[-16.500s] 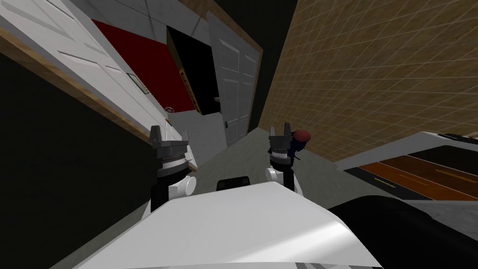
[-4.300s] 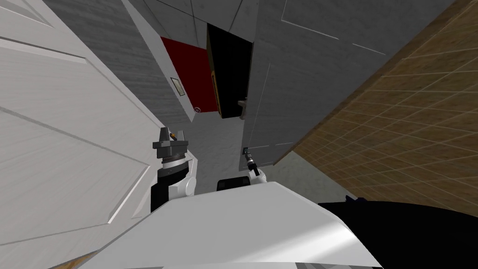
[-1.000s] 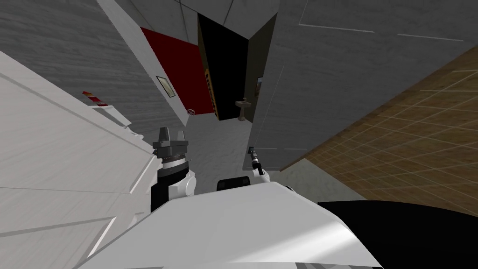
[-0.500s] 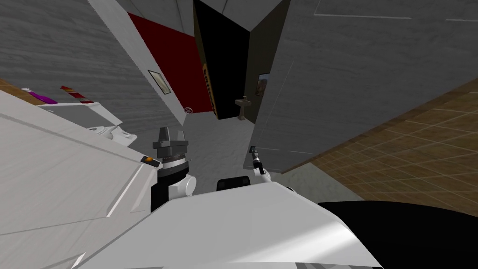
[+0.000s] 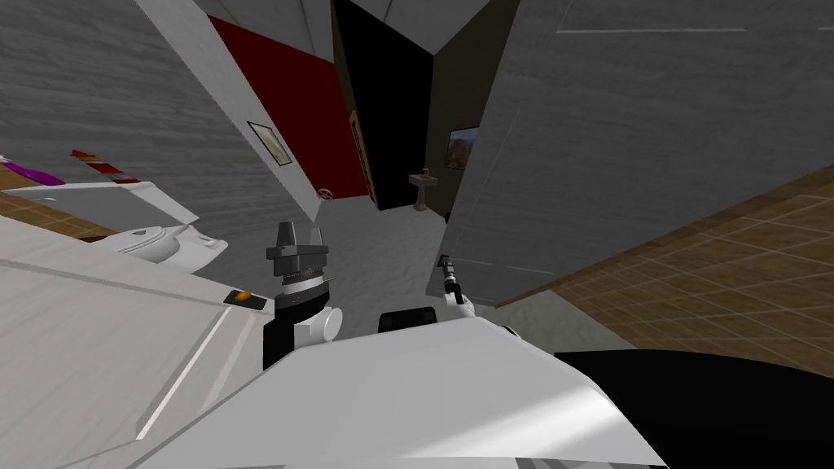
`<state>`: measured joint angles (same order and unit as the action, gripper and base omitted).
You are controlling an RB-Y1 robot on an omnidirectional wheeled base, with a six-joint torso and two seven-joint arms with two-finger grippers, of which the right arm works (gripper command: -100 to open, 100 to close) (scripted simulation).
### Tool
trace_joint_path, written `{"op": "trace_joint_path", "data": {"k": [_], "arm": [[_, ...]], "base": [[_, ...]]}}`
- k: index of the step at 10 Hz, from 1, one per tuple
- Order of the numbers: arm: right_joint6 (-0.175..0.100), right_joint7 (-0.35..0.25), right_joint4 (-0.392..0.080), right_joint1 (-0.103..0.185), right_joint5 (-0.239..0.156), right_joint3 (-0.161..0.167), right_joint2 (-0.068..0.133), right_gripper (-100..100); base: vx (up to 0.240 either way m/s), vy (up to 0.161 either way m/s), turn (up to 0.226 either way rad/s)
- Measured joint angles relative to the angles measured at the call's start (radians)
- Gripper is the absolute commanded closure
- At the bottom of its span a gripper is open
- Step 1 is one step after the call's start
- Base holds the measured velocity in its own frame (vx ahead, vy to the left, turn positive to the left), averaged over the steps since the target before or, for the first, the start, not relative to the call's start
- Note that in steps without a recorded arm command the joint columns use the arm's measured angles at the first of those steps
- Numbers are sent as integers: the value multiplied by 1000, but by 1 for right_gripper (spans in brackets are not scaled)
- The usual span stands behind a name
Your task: Push the door open
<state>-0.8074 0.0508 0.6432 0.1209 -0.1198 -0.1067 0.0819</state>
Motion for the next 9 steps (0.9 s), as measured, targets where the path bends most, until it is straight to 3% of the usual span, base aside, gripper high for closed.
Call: {"op": "trace_joint_path", "data": {"k": [1,3,4,5,6,9], "arm": [[5,8,0,1,-7,-13,-4,100],[5,11,-7,3,-21,-36,8,100],[-17,9,-42,19,-29,-51,18,100],[-13,13,-20,9,-34,-61,20,100],[1,20,-1,1,-42,-76,20,-100],[8,22,3,2,-48,-81,12,-100]], "base": [[225,69,-37],[201,43,-105],[111,17,-44],[172,-6,-87],[-11,89,-63],[-176,142,-40]]}}
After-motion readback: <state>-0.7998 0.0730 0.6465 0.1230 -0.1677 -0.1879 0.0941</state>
